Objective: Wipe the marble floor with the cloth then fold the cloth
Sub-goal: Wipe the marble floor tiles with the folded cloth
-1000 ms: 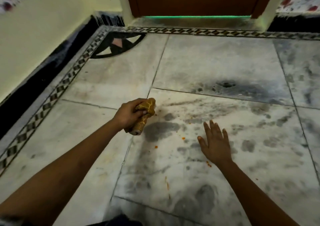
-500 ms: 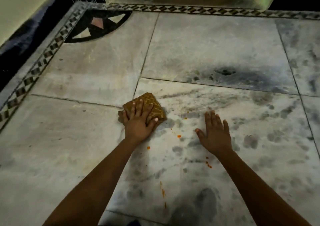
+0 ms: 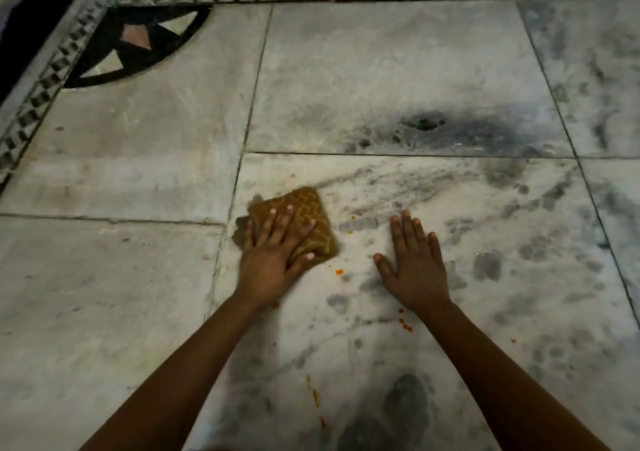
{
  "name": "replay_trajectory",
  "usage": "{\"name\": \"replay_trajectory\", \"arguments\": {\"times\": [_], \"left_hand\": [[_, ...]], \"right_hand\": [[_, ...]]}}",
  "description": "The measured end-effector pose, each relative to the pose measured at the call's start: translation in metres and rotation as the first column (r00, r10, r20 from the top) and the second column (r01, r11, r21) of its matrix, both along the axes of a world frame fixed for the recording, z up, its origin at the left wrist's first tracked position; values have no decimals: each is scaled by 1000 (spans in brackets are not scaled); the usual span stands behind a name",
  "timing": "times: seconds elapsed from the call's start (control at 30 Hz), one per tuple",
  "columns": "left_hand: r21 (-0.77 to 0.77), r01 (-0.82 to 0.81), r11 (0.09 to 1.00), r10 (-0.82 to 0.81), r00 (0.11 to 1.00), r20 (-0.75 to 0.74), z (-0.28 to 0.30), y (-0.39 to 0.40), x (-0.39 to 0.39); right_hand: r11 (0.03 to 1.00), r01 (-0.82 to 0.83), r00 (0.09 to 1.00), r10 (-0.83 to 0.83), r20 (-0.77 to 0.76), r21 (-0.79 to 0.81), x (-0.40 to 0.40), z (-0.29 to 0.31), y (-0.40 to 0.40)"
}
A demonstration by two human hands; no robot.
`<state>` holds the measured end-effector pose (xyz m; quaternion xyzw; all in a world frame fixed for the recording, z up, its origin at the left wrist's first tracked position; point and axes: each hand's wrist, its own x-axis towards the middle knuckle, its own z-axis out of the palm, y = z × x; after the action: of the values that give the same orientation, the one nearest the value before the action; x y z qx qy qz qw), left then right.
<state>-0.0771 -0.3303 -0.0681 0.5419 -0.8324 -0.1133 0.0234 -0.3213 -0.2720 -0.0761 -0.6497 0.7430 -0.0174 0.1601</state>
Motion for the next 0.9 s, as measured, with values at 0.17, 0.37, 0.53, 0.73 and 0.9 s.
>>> {"name": "replay_trajectory", "arguments": {"times": [0.17,0.37,0.53,0.73,0.9], "left_hand": [[12,-247,969,246,968,46,3,-26,48],[86,-231,969,215,963,160,5,-56,-14],[26,125,992,-128,985,113,2,11,6],[55,-119,991,112,987,113,5,-14,46],[150,-105,983,77,980,181,18,-57,-14]], "right_hand": [[997,-48,998,50,-32,61,-5,4,-2],[994,-69,996,74,-50,87,-6,5,-3],[995,-74,996,76,-34,68,-7,3,-2],[995,-84,995,87,-50,59,-7,1,-1],[991,-92,993,98,-69,94,-7,7,-3]]}}
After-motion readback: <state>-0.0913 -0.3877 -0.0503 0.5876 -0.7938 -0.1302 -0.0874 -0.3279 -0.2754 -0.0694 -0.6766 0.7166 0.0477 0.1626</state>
